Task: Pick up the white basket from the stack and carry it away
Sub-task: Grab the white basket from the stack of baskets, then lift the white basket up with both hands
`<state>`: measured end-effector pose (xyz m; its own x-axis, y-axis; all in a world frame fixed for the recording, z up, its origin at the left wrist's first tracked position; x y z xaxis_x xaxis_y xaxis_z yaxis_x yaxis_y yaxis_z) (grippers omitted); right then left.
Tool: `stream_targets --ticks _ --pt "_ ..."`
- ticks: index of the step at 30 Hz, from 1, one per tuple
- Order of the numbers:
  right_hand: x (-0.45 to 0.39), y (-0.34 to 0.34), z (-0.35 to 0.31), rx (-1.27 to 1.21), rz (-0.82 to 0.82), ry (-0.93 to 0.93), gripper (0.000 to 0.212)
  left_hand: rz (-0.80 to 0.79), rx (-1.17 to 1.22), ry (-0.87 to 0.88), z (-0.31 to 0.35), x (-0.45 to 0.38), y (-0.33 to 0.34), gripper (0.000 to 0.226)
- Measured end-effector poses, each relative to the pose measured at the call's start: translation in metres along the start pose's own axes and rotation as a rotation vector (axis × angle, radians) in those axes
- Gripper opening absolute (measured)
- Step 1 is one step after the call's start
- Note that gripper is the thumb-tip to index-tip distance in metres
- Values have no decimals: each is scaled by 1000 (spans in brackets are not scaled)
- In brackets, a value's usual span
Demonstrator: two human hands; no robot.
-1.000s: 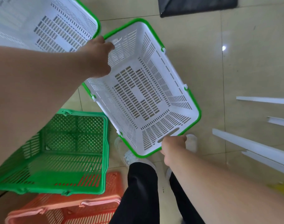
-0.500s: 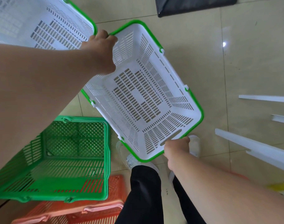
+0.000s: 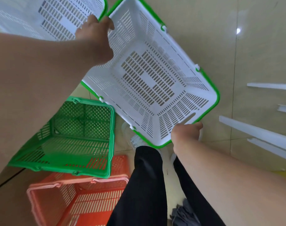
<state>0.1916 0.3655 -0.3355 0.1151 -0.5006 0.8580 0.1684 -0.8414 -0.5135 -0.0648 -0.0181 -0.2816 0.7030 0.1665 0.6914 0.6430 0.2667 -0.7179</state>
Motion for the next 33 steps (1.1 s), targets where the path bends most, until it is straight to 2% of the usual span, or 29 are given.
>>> stream_targets --ticks 4,13,22,27,33 --pt "20 -22 -12 -19 27 -58 63 -5 123 -14 -19 29 -9 69" --pt "90 -83 -69 28 52 -248 59 47 459 -45 -59 100 -74 49" --pt "179 -94 -135 80 47 -436 68 107 719 -169 -140 190 -99 61" --pt "216 -88 -179 146 78 -579 80 178 867 -190 -179 230 -105 70" --pt "267 -84 -234 291 109 -709 80 310 1002 -214 -213 276 -112 79"
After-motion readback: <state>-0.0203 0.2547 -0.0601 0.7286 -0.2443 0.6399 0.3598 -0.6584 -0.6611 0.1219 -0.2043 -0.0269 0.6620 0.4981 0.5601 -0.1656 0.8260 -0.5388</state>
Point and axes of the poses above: each hand's wrist, its own x-axis away from the middle knuckle, its own y-axis out of the palm, z = x × y, the point moved 10 cm from there along -x, towards the middle knuckle, and after that the axes turned 13 degrees about -z, right-handed, at the moved point
